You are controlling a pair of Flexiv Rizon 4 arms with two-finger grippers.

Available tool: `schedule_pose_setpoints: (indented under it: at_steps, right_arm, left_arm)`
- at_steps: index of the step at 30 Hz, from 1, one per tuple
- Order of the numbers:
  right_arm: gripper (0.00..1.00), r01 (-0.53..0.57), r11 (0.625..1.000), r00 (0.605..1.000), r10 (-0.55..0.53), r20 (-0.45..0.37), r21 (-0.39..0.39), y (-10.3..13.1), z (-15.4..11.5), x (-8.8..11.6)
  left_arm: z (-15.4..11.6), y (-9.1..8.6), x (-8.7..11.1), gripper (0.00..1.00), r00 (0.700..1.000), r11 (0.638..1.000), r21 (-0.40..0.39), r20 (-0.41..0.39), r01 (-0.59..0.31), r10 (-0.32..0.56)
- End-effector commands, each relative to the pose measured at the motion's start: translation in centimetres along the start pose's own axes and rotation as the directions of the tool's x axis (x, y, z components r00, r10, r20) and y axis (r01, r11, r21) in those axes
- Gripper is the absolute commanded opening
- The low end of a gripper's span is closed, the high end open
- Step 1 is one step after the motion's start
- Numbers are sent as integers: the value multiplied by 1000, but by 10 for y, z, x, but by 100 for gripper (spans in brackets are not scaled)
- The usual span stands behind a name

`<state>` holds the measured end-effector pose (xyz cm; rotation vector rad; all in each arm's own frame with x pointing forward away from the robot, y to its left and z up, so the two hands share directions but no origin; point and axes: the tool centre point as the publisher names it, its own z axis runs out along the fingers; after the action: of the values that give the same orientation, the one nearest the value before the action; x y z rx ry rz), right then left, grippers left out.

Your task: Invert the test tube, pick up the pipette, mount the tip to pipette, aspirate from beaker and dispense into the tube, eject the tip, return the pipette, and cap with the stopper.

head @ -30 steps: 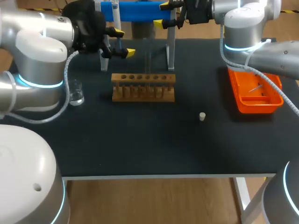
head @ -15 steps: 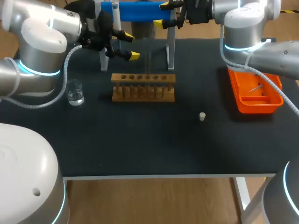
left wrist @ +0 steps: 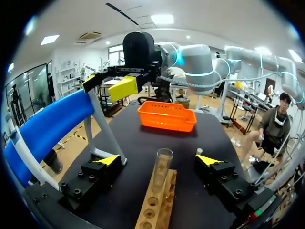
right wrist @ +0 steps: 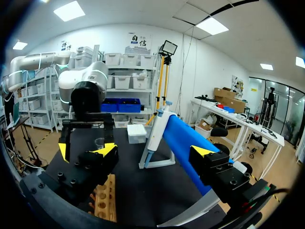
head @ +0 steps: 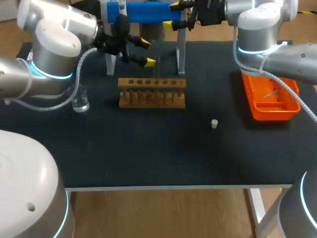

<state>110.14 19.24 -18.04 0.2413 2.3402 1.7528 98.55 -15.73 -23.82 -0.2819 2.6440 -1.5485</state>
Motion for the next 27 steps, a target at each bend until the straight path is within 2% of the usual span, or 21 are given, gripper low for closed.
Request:
schedule_pose_setpoints:
  at_steps: [1, 19, 27]
  right_arm:
    - [100, 0, 1000, 1000, 0, 0, 3, 1, -1, 0]
    - [100, 0, 1000, 1000, 0, 0, 3, 1, -1, 0]
    - [100, 0, 1000, 1000, 0, 0, 3, 1, -1, 0]
  left_arm:
    - [8, 1, 6, 100, 1000, 1000, 4, 24, 2, -3]
    - [35, 17, 2, 100, 999, 999, -51, 39, 17, -15]
    - [41, 21, -2, 100, 997, 997, -70, 78, 11, -5]
